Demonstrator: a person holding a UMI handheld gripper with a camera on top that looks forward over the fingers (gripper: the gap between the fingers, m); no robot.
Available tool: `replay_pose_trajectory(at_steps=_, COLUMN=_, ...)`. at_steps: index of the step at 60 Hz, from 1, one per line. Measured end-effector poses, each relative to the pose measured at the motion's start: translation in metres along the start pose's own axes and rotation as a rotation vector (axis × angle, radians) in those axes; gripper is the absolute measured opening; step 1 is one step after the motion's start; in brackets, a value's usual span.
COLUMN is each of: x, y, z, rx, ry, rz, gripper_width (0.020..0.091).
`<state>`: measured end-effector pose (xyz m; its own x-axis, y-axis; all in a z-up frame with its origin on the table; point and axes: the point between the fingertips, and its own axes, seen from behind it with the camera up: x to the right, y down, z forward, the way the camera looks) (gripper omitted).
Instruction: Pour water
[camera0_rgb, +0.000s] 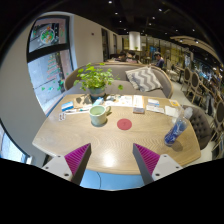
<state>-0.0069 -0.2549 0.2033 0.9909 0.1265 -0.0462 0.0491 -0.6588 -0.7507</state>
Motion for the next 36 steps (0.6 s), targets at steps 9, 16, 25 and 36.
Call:
replay_pose_trajectory(at_steps=9, x=0.027, y=-0.003, z=0.016, rx=-0.028, ry=0.025, rz=0.021, gripper_width=0.0856)
replay_pose_trajectory(at_steps=16, x=0.054, y=-0.008, z=0.032, rx=-0.024, ry=0.06, rz=0.013, gripper_width=0.0854)
replay_pose_trajectory(at_steps=25, x=0.082, y=-0.026, z=0.06, rx=0.015, ry=0.117, rz=0.045, gripper_width=0.0858)
replay_pose_trajectory(at_steps=36, x=0.112, y=-0.08, z=0.124, rx=0.111, ry=0.181, rz=0.13, gripper_width=0.0858)
